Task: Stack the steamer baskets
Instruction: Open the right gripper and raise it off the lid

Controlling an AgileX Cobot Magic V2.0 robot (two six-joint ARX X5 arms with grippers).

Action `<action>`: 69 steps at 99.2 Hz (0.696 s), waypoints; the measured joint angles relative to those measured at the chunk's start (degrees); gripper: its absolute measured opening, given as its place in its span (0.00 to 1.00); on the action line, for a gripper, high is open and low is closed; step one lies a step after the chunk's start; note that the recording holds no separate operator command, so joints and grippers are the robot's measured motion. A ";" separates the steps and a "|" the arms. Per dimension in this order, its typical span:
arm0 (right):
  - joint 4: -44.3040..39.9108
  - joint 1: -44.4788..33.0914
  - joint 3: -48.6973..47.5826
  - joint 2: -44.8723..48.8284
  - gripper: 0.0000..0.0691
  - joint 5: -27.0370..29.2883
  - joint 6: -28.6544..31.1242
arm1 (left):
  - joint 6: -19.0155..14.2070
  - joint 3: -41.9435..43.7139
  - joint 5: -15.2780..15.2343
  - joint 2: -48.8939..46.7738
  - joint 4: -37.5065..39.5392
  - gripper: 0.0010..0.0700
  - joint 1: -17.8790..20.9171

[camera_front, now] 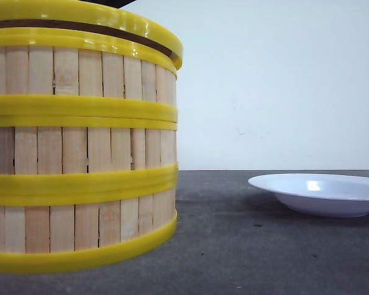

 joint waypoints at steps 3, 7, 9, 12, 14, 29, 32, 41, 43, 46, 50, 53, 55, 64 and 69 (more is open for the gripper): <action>0.00 0.07 0.00 0.13 0.08 0.00 0.00 | 0.00 0.00 0.00 0.00 0.00 0.42 0.00; 0.00 0.20 0.04 0.44 0.08 0.02 0.00 | 0.00 0.00 -0.02 0.00 0.02 0.42 0.02; 0.00 0.24 0.04 0.72 0.08 0.02 0.00 | 0.00 0.00 -0.02 0.00 0.04 0.42 0.02; -0.02 0.31 0.04 1.01 0.08 0.02 0.00 | 0.00 0.00 0.00 0.00 0.02 0.42 0.00; 0.00 0.35 0.04 1.27 0.08 0.02 0.00 | 0.00 0.00 0.00 0.00 0.00 0.42 0.00; 0.00 0.70 0.33 1.92 0.08 0.00 0.00 | 0.00 0.00 0.00 0.00 -0.02 0.42 0.00; 0.00 0.77 0.33 1.92 0.08 0.02 0.00 | 0.00 0.00 -0.02 0.00 0.02 0.42 0.02; -0.04 0.98 0.33 1.92 0.08 0.13 -0.02 | 0.00 0.00 0.02 0.00 0.00 0.42 0.00; -0.04 1.03 0.33 1.92 0.08 0.20 -0.04 | 0.00 0.00 0.00 0.00 0.00 0.42 0.00; -0.04 1.07 0.33 1.92 0.08 0.31 -0.04 | 0.00 0.00 -0.02 0.00 0.02 0.42 0.00; -0.02 1.07 0.33 1.92 0.08 0.33 -0.04 | 0.00 0.00 0.00 0.00 0.04 0.42 0.00; 0.00 1.07 0.33 1.92 0.08 0.33 -0.04 | 0.00 0.00 0.00 0.00 0.02 0.42 0.00; 0.00 1.07 0.33 1.92 0.08 0.33 -0.04 | 0.00 0.00 0.00 0.00 0.02 0.42 0.00; -0.04 1.07 0.33 1.92 0.08 0.35 -0.04 | 0.00 0.00 0.00 0.00 0.04 0.42 0.00; -0.11 1.09 0.33 1.92 0.08 0.37 -0.07 | 0.00 0.00 0.00 0.00 0.02 0.42 0.00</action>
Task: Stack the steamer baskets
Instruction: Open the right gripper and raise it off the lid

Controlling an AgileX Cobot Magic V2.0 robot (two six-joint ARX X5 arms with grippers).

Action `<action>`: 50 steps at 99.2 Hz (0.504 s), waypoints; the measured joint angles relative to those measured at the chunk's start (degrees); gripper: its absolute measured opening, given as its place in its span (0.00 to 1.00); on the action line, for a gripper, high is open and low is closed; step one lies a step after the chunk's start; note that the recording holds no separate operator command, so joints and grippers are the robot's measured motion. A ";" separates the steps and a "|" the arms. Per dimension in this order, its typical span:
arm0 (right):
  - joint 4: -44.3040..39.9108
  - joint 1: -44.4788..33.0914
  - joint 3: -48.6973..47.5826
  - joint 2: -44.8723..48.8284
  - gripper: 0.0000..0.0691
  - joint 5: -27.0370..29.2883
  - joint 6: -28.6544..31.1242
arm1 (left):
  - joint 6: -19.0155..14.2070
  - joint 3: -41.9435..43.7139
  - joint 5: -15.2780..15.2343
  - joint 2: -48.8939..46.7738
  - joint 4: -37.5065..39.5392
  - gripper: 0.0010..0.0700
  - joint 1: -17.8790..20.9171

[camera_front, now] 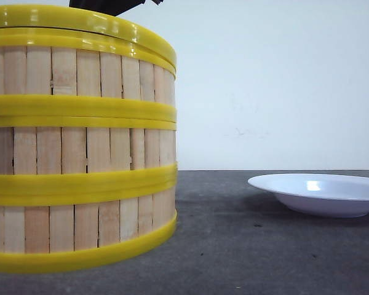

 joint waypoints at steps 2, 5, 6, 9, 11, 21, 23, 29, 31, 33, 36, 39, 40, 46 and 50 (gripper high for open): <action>-0.02 0.02 0.00 0.00 0.08 0.00 0.00 | 0.00 0.00 0.00 0.00 0.00 0.42 0.00; -0.07 0.04 0.00 0.00 0.08 0.04 0.00 | 0.00 0.00 0.00 0.00 0.02 0.42 0.00; -0.07 0.09 0.00 0.00 0.08 0.07 0.00 | 0.00 0.00 0.00 0.00 0.02 0.42 0.00; -0.09 0.17 0.00 0.00 0.08 0.20 0.00 | 0.00 0.00 0.00 0.00 0.02 0.42 0.00; -0.09 0.24 0.00 0.00 0.08 0.28 0.00 | 0.00 0.00 0.00 0.00 0.02 0.42 0.00; -0.13 0.68 0.00 0.00 0.08 0.72 -0.15 | 0.00 0.00 0.00 0.00 0.02 0.42 0.00; -0.13 0.76 0.00 0.00 0.08 0.79 -0.20 | 0.00 0.00 0.00 0.00 0.02 0.42 0.00; -0.26 1.01 0.02 0.00 0.08 1.14 -0.35 | 0.00 0.00 0.00 0.00 0.02 0.42 0.00; -0.33 1.05 0.02 0.00 0.08 1.27 -0.37 | 0.00 0.00 0.00 0.00 0.02 0.42 0.00; -0.39 1.09 0.04 0.00 0.08 1.42 -0.37 | 0.00 0.00 0.00 0.00 0.02 0.42 0.00; -0.52 1.14 0.11 0.00 0.08 1.70 -0.39 | 0.00 0.00 0.00 0.00 0.02 0.42 0.00; -0.59 1.16 0.11 0.00 0.08 1.86 -0.39 | 0.00 0.00 0.00 0.00 0.02 0.42 0.00; -0.61 1.18 0.11 0.00 0.08 1.90 -0.39 | 0.00 0.00 0.00 0.00 0.02 0.42 0.00; -0.79 1.27 0.20 0.00 0.08 2.10 -0.39 | 0.00 0.00 0.00 0.00 0.04 0.42 0.00; -0.96 1.29 0.28 0.00 0.08 2.14 -0.39 | 0.00 0.00 0.00 0.00 0.02 0.42 0.00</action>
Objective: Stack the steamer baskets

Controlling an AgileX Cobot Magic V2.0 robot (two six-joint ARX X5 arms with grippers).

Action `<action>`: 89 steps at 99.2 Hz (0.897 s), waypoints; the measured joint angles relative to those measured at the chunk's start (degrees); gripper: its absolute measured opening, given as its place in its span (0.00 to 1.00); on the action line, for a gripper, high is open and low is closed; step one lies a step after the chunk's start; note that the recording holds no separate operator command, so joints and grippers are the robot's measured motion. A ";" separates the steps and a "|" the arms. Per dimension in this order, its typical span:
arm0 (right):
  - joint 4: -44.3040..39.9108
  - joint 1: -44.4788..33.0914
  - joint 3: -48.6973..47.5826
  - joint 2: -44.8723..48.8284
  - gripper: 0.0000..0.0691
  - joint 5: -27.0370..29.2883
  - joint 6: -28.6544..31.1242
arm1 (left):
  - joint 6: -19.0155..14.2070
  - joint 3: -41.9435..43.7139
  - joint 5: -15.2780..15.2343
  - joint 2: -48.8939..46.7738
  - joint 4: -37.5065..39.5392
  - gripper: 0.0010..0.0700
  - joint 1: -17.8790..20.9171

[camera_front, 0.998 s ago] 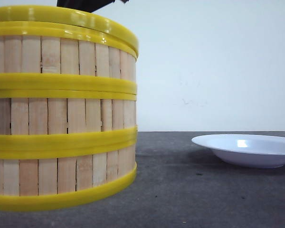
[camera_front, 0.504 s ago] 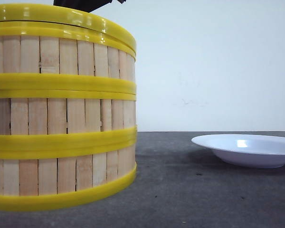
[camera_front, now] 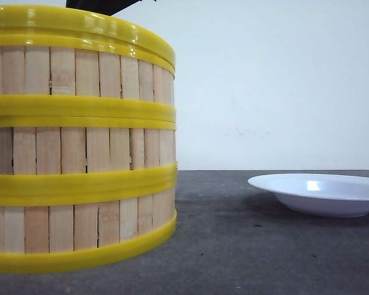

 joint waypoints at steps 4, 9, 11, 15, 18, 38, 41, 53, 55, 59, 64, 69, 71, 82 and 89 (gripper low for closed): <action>-0.17 0.02 0.04 0.00 0.08 0.04 -0.02 | 0.00 0.00 0.00 0.00 0.00 0.42 0.00; -0.24 0.04 0.04 0.00 0.08 0.04 -0.04 | 0.00 0.00 0.00 0.00 0.00 0.42 0.00; -0.33 0.04 0.07 0.00 0.08 0.04 -0.07 | 0.00 0.00 0.00 0.00 0.00 0.42 0.00; -0.50 0.04 0.11 0.00 0.10 0.02 -0.17 | 0.00 0.00 0.00 0.00 0.00 0.42 0.00; -0.66 0.09 0.13 0.00 0.14 0.00 -0.24 | 0.02 0.00 0.00 0.00 0.00 0.42 0.00; -0.96 0.52 0.13 0.00 0.59 -1.05 -0.37 | 0.00 0.00 0.00 0.00 -0.02 0.42 0.00; -0.77 0.52 0.13 0.00 0.62 -1.05 -0.37 | 0.00 0.00 0.00 0.00 -0.04 0.42 0.00; -0.68 0.17 0.13 -0.39 0.66 -1.03 -0.37 | 0.00 0.00 0.83 0.00 -0.04 0.42 0.00; -0.70 0.04 0.13 -0.66 0.66 -1.03 -0.37 | 0.00 0.00 1.42 0.00 -0.04 0.42 0.00; -0.83 -0.24 0.13 -1.44 0.66 -1.01 -0.37 | 0.00 0.00 2.71 0.00 -0.04 0.42 0.00; -1.49 -0.94 0.13 -2.89 0.66 -1.03 -0.37 | 0.00 0.00 4.37 0.00 -0.07 0.42 0.00; -2.62 -1.81 0.13 -4.87 0.66 -1.05 -0.37 | 0.00 0.00 5.51 0.00 -0.13 0.42 0.00; -3.17 -2.29 0.13 -5.77 0.66 -1.07 -0.37 | 0.00 0.00 5.73 0.00 -0.20 0.42 0.00; -6.32 -6.54 0.13 -11.08 0.66 -1.05 -0.37 | 0.00 0.00 5.90 -1.01 -1.31 0.42 0.00; -8.07 -9.75 0.13 -13.57 0.66 -1.03 -0.37 | 0.00 0.00 5.90 -2.78 -1.42 0.42 0.00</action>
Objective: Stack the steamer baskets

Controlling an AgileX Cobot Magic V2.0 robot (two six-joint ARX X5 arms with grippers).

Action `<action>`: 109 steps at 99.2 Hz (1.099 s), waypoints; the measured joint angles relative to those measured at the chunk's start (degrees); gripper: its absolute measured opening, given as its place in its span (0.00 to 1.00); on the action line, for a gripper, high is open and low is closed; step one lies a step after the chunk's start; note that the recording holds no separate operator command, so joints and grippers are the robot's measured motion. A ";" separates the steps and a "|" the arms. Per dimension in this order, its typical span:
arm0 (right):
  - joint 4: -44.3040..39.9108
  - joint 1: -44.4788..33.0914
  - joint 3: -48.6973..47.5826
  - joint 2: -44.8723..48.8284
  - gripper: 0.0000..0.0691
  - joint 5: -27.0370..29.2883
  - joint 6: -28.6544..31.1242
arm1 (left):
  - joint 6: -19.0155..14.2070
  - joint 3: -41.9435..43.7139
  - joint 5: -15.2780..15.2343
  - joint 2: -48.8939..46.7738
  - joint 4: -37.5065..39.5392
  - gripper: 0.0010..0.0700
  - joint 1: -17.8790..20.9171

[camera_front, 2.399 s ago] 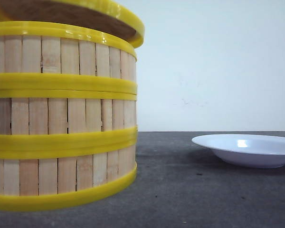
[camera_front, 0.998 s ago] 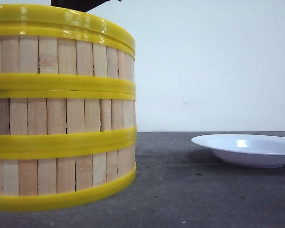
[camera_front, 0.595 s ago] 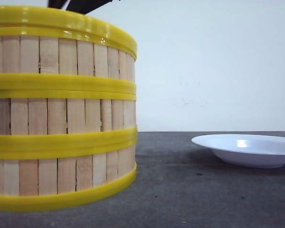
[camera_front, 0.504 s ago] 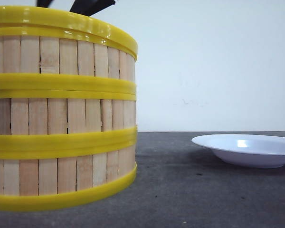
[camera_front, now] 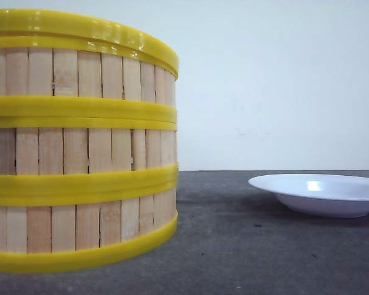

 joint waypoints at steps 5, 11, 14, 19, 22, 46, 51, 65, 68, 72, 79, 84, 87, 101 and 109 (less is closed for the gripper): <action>-0.35 -2.56 -0.46 -1.53 0.66 0.09 0.00 | 0.00 0.00 0.00 -1.79 -0.13 0.42 -0.15; -0.37 -5.60 -2.23 -3.45 0.66 0.24 0.00 | 0.00 0.00 0.00 -4.13 -0.42 0.42 -0.50; -0.50 -6.97 -3.54 -4.57 0.66 0.35 0.00 | 0.00 0.00 0.00 -5.31 -0.44 0.42 -0.76; -0.66 -9.22 -5.90 -6.38 0.66 1.01 0.00 | -0.02 0.00 0.04 -7.08 -0.52 0.42 -1.33; -0.61 -10.56 -7.45 -7.50 0.66 1.55 0.00 | -0.04 0.00 0.04 -8.04 -0.76 0.42 -1.73; 1.92 -22.71 -23.47 -19.65 0.66 4.07 0.37 | -0.11 -4.17 0.09 -14.53 -1.40 0.42 -5.92; 2.86 -25.77 -27.85 -22.99 0.66 4.28 0.92 | -0.11 -6.19 0.13 -15.56 -1.44 0.42 -6.82; 3.61 -32.72 -39.36 -31.76 0.66 4.33 1.95 | -0.15 -12.70 -0.35 -18.84 -1.81 0.42 -7.48; 3.63 -34.05 -41.79 -33.53 0.66 4.33 2.14 | -0.15 -13.94 -0.48 -19.78 -1.84 0.42 -7.48; 3.65 -35.76 -45.00 -35.93 0.66 4.26 2.51 | -0.17 -15.28 -0.57 -21.11 -1.92 0.42 -7.48; 3.96 -38.40 -50.34 -39.74 0.66 4.11 3.08 | -0.17 -16.87 -0.70 -23.56 -1.70 0.42 -7.52; 4.50 -39.95 -54.01 -42.23 0.66 3.61 3.52 | -0.15 -17.57 -0.70 -25.20 -1.66 0.42 -7.52; 5.01 -40.74 -56.02 -43.58 0.66 3.04 3.91 | -0.15 -17.88 -0.70 -25.99 -1.62 0.42 -7.52; 7.15 -43.21 -63.60 -48.02 0.66 1.25 5.31 | -0.15 -19.45 -0.70 -28.33 -0.44 0.42 -7.52; 7.17 -43.65 -65.05 -48.41 0.66 1.27 5.77 | -0.15 -20.15 -0.70 -28.74 0.33 0.42 -7.52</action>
